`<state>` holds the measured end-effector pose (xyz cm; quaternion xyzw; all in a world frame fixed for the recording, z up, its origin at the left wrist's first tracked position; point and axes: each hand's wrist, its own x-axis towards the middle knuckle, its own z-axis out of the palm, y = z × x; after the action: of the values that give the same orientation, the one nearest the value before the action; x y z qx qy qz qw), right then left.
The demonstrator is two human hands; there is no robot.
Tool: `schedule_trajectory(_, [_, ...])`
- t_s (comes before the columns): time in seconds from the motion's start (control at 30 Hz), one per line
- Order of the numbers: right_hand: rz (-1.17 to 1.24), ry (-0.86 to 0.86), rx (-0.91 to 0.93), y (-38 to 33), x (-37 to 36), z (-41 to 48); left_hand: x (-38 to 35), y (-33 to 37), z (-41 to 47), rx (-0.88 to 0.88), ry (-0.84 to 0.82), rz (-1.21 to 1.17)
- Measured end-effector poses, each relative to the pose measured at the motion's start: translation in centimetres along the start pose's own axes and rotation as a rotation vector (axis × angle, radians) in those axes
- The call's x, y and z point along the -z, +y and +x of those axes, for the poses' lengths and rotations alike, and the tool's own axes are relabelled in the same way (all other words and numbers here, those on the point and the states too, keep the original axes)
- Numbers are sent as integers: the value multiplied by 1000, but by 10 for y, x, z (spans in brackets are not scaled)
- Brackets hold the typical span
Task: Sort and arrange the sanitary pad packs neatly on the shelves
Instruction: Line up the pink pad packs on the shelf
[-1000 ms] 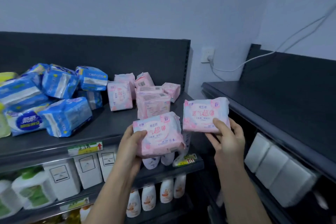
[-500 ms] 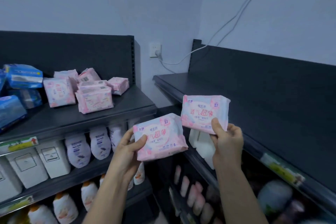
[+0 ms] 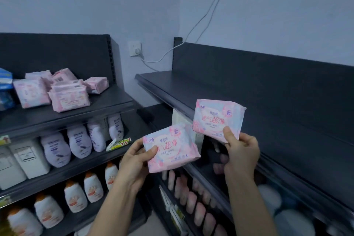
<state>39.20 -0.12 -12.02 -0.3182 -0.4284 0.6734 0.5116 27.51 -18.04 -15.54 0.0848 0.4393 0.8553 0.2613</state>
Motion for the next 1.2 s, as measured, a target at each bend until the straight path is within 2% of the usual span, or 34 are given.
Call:
schedule_trajectory(0.33, [7,219,184,-49,63,-32,-34,-21,-33,87,-200,1])
schedule_trajectory(0.57, [-32,372,197,-60,115,-87,-40,-34,-84,195,-259,36])
schedule_trajectory(0.83, [-11,511,280,-92,178,-149,-55,-55,-145,301,-443,89])
schedule_trajectory(1.2, [10,690,405,-156,277,-212,-120,-101,-224,399,-614,130])
